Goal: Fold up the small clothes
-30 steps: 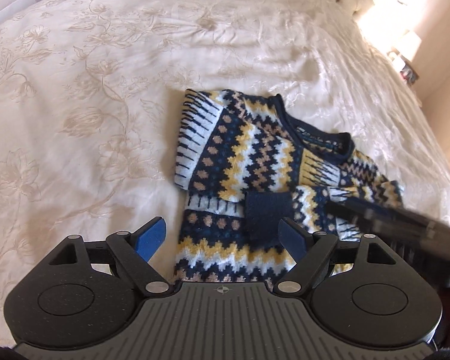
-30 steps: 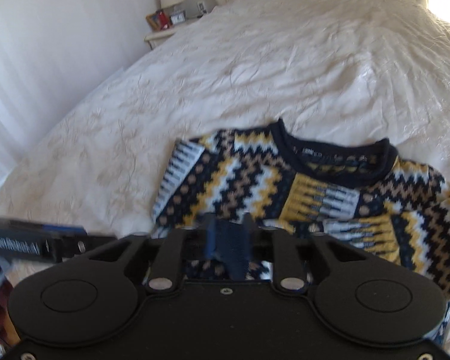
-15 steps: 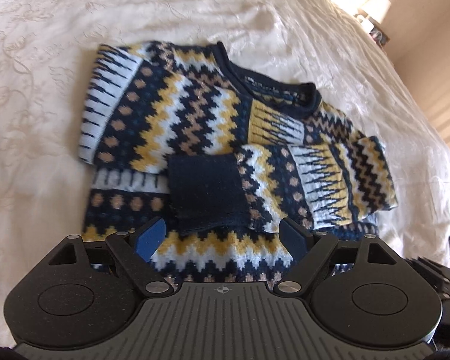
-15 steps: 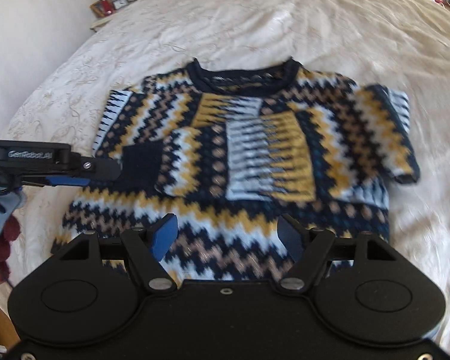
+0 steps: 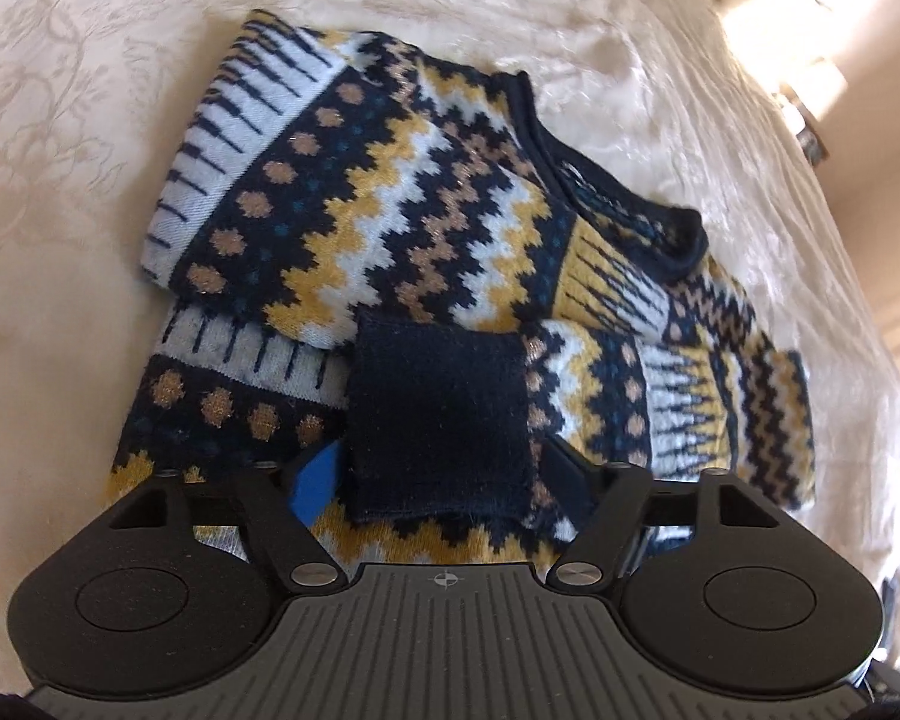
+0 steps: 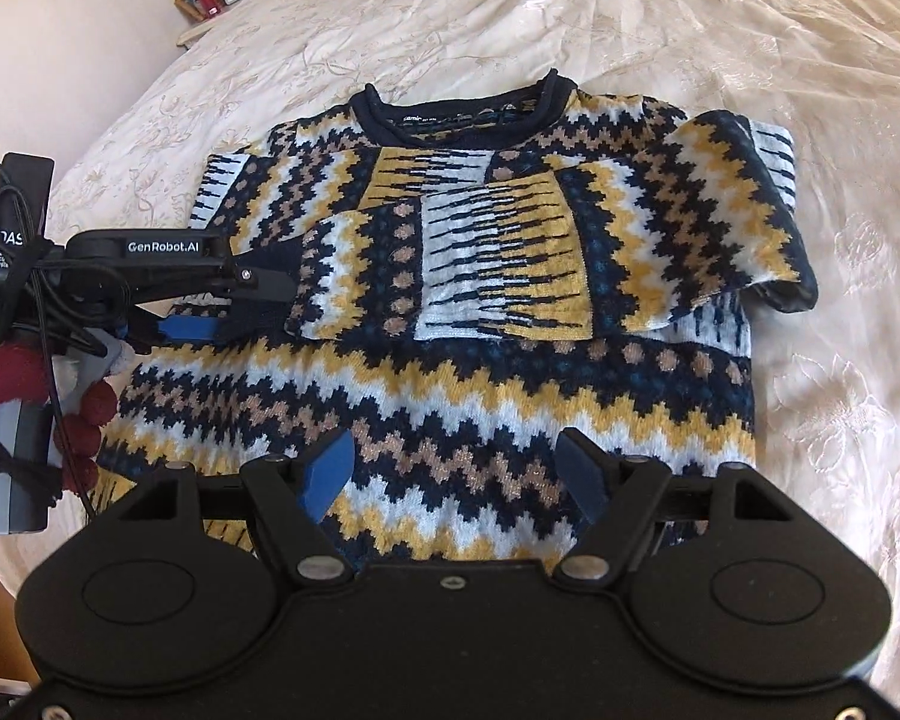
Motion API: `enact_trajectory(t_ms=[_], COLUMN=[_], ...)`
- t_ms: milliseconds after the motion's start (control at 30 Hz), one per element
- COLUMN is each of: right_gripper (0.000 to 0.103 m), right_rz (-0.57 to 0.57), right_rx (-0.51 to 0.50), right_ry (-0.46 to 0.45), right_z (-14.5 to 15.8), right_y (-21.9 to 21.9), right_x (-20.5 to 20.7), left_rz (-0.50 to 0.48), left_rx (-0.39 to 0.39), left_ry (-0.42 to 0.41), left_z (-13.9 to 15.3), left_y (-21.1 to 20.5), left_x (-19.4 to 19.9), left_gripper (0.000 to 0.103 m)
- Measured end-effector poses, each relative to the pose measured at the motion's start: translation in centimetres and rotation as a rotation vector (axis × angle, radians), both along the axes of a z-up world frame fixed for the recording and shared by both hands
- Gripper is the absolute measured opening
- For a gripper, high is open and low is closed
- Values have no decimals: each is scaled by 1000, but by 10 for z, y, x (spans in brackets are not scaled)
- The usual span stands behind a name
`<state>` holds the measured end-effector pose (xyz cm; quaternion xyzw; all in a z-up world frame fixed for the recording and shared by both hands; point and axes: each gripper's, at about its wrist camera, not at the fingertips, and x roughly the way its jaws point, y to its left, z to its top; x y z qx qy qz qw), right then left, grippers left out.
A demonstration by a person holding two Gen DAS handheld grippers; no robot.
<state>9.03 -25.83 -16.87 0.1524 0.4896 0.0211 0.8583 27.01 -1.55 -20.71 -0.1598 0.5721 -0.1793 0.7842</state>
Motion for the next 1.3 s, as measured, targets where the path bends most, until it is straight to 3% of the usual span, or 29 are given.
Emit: enact_trajectory(t_ms=[100,200,300,500,633,733,1033,1167,1300], right_gripper=[77,77,77,77,77,77,83,83,83], right_rz=[-1,-4,-11,-49,-79,-109,-161,-162,-120], right_rx=[9,10,14,42,56,67,72,76,73], right_ry=[5,14,22,34,37,37,33,9,2], right_z=[-2,-4,-7,-11,-11,-12,-14,-10,-9], right_y=[-5,-9,-12,-18,-22,-25,-39,-46,-39], right_x=[2,4,5,7,8,11,32,48,63], left_rz=[53,36,-25,-172,-160,-148,-108,-66,-100], left_rx=[-7,23,56,71,30,36,144,83,-15], left_ry=[-2,-41,-113,-328,-433,-431,-326,-284,-312], left_z=[5,17,36,104,151,158,113,114,141], left_y=[5,2,-7,-25,-10,5,32,43,27], left_x=[-1,-3,-8,-15,-2,17,45,50,55], left_gripper=[26,13,8,8,8,8,8,8,8])
